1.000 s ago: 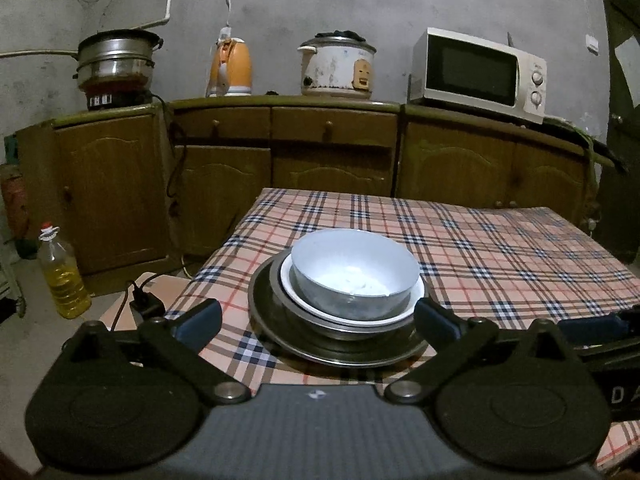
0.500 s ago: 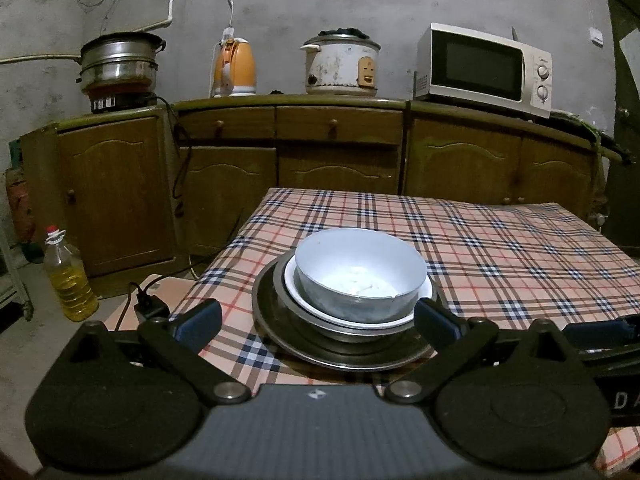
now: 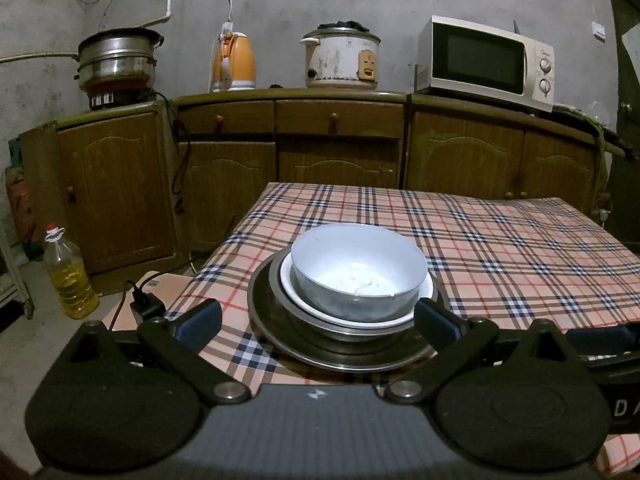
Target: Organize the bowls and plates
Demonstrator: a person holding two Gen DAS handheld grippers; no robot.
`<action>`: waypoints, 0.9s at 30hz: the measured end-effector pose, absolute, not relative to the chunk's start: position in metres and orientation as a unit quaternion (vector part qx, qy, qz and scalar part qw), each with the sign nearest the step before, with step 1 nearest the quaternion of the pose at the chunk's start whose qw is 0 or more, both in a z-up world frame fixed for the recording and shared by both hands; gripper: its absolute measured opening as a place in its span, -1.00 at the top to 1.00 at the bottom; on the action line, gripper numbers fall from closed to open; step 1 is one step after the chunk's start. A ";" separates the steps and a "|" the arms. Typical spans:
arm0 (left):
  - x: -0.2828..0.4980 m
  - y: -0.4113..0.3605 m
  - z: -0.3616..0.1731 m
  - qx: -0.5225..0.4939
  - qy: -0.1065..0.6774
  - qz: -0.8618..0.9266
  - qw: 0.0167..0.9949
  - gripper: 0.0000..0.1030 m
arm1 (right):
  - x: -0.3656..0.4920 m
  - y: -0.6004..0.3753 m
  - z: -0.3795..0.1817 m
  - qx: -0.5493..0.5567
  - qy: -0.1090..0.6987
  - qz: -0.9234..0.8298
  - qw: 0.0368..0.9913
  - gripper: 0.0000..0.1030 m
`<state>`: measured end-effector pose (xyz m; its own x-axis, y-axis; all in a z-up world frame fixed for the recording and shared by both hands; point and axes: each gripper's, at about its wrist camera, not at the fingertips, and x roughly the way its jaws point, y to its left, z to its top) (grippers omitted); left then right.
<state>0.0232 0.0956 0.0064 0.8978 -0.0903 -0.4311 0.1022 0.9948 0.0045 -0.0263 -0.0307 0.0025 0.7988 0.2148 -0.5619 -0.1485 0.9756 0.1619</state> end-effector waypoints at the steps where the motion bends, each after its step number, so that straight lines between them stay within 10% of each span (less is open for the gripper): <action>1: 0.024 0.095 0.006 0.014 0.221 -0.049 0.974 -1.00 | -0.026 -0.031 0.002 0.056 0.303 0.096 0.946 -0.58; 27: 0.032 0.088 0.004 0.018 0.238 -0.039 0.970 -1.00 | -0.017 -0.038 -0.011 0.075 0.311 0.093 0.943 -0.58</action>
<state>0.0321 0.0876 0.0035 0.8838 -0.0680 -0.4629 0.0852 0.9962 0.0163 -0.0167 -0.0385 -0.0107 0.7889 0.2218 -0.5731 -0.1289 0.9716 0.1985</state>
